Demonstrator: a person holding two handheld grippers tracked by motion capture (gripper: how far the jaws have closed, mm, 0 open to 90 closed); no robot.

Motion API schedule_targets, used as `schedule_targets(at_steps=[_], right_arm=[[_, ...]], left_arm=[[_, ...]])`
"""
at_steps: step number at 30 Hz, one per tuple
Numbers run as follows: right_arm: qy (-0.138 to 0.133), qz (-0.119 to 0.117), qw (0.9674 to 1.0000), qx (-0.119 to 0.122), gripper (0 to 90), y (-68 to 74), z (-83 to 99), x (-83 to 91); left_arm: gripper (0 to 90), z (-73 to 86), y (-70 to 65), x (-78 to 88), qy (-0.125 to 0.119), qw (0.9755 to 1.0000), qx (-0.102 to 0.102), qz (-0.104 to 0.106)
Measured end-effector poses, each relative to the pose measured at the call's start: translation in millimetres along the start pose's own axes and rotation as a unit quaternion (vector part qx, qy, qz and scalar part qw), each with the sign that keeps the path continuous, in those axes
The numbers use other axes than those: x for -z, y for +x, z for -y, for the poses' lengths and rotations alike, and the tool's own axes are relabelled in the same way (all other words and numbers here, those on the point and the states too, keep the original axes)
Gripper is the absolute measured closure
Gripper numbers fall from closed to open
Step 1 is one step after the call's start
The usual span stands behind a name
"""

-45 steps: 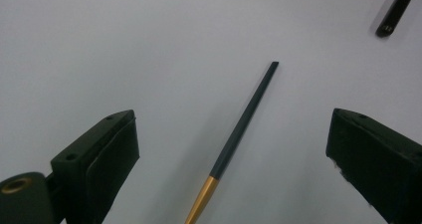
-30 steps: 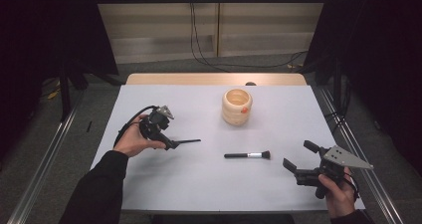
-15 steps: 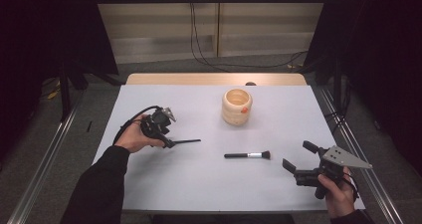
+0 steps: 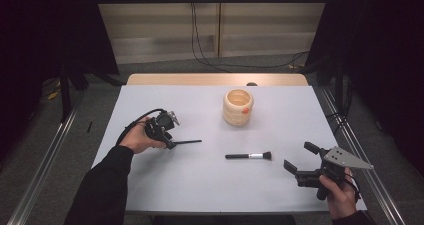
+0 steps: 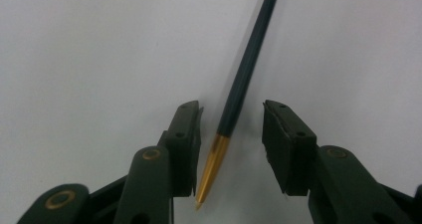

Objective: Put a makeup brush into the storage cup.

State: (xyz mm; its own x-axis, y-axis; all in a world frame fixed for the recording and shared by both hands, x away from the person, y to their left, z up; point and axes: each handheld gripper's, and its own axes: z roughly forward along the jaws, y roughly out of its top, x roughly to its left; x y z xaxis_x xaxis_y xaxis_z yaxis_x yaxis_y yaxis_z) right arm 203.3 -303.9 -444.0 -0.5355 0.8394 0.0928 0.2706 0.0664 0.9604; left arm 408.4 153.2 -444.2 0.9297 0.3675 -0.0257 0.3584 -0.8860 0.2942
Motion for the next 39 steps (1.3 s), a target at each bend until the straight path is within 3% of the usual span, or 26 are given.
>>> schedule_targets(at_steps=[5, 7, 10, 15, 17, 22, 25, 30, 32, 34, 39], right_arm=[[0.003, 0.001, 1.0000, 0.000, 0.0, -0.1, -0.1, 0.1], [0.003, 0.001, 1.0000, 0.000, 0.0, 0.0, -0.1, 0.0], [0.004, 0.001, 1.0000, 0.000, 0.0, 0.1, 0.0, -0.1], [0.011, 0.000, 0.9999, 0.000, 0.0, 0.3, 0.9, -0.2], [0.012, 0.001, 0.9999, -0.001, 0.0, 0.5, 1.1, -0.3], [0.014, 0.001, 0.9999, -0.002, 0.0, 0.4, 1.3, 0.0], [0.012, 0.002, 0.9999, -0.003, 0.0, 0.8, 1.2, -0.3], [0.015, 0.003, 0.9999, 0.002, 0.0, 0.5, 1.2, -0.5], [0.014, 0.000, 0.9999, -0.001, 0.0, 0.6, 1.1, -0.5], [0.016, 0.002, 0.9999, 0.002, 0.0, 0.3, 1.1, -0.7], [0.014, 0.001, 0.9999, -0.003, 0.0, 0.0, 1.3, -0.2]], left_arm=[[62.4, -2.5, 1.2, -2.4, 0.005, 0.9999, -0.007, 0.013], [64.4, -1.6, 1.0, -3.1, 0.001, 0.9999, 0.002, 0.016], [67.3, -1.5, 2.4, -4.1, 0.000, 0.9999, 0.000, 0.012], [71.3, -6.3, 2.8, -4.4, 0.020, 0.9997, 0.002, 0.014], [75.1, -7.3, 3.0, -4.4, 0.023, 0.9996, -0.008, 0.016], [80.2, -7.2, 3.1, -5.4, 0.024, 0.9992, 0.004, 0.032], [80.6, -8.5, 4.1, -6.0, 0.027, 0.9992, -0.004, 0.028], [80.5, -5.9, 7.2, -6.8, 0.018, 0.9990, 0.009, 0.039], [81.9, -5.0, 7.5, -7.7, 0.011, 0.9988, 0.027, 0.040], [83.4, -4.9, 9.7, -6.8, 0.014, 0.9985, 0.024, 0.047], [83.5, -3.9, 8.8, -5.0, 0.013, 0.9987, 0.025, 0.042]])
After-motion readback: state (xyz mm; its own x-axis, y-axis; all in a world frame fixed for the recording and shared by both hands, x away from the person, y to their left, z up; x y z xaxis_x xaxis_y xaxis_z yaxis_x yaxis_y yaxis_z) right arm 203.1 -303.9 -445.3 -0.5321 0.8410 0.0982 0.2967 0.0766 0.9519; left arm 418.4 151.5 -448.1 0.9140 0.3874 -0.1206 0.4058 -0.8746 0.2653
